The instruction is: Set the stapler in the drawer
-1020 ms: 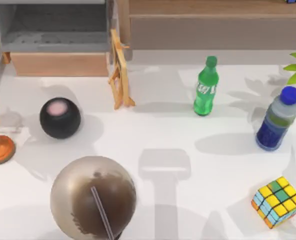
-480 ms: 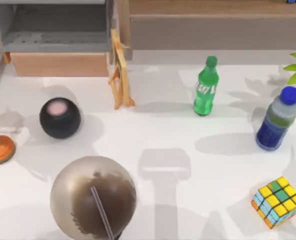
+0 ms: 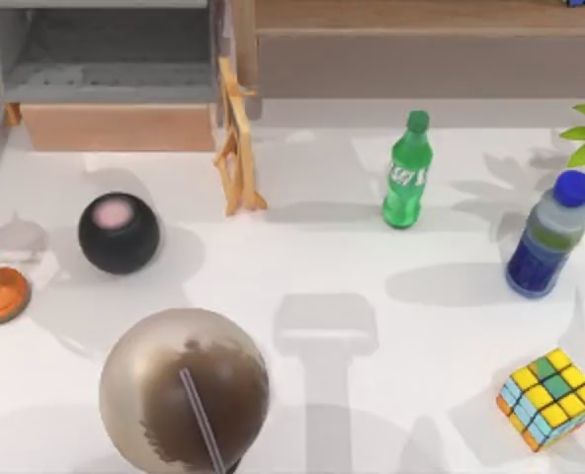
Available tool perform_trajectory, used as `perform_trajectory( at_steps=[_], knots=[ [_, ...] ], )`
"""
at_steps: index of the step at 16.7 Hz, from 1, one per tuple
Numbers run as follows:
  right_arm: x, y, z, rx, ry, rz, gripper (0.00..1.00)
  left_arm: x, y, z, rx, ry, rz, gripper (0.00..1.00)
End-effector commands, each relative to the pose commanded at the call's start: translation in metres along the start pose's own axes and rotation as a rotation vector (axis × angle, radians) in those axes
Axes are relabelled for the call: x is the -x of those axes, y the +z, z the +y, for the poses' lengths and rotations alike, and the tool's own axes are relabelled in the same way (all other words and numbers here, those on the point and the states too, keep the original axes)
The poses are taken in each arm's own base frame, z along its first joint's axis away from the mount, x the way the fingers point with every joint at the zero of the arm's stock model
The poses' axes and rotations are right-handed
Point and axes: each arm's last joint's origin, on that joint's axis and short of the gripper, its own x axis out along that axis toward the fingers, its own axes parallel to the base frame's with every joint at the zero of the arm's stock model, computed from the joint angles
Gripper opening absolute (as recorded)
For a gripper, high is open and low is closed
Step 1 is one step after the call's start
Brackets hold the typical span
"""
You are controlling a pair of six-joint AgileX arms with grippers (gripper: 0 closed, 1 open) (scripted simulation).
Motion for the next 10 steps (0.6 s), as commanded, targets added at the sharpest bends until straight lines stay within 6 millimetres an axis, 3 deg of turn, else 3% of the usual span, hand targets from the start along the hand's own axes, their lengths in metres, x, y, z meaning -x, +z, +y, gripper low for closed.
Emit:
perform_trajectory(
  at_steps=[10],
  knots=[
    [0.0000, 0.0000, 0.0000, 0.000, 0.000, 0.000, 1.00, 0.0034, 0.0002, -0.0008, -0.009, 0.003, -0.012, 1.00]
  ],
)
